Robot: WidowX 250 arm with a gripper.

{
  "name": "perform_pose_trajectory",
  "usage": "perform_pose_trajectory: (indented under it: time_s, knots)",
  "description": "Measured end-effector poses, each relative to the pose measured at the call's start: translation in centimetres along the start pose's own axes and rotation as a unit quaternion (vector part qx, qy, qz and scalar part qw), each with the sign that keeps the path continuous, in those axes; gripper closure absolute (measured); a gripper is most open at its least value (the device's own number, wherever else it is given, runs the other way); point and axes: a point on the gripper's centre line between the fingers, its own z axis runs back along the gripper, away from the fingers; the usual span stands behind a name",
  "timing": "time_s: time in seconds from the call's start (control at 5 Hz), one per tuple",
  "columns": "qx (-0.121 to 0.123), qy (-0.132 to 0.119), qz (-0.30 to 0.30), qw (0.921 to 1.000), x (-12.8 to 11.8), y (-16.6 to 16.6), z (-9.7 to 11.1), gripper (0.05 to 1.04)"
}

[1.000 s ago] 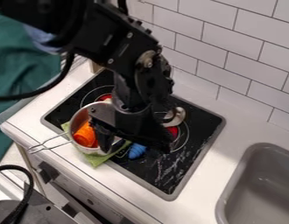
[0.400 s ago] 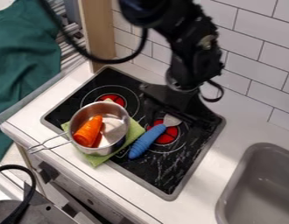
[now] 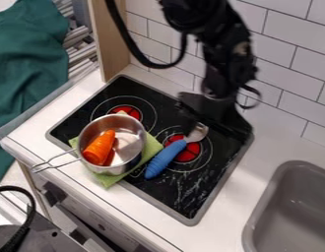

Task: Move the blue metal spoon to the left side of the metal container

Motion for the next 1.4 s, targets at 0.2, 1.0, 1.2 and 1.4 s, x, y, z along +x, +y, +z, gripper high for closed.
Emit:
perform_pose_trajectory:
  time_s: [0.2, 1.0, 1.2, 1.4]
  knots:
    - [-0.007, 0.018, 0.013, 0.9997, -0.5, 2.0, -1.5, 0.078]
    - [-0.022, 0.064, -0.006, 0.9977, -1.4, 3.2, -5.0, 0.130]
    - [-0.023, 0.062, -0.002, 0.9978, -1.0, 3.2, -5.3, 0.416]
    - [-0.024, 0.060, -0.009, 0.9979, -0.8, 3.2, -5.4, 0.702]
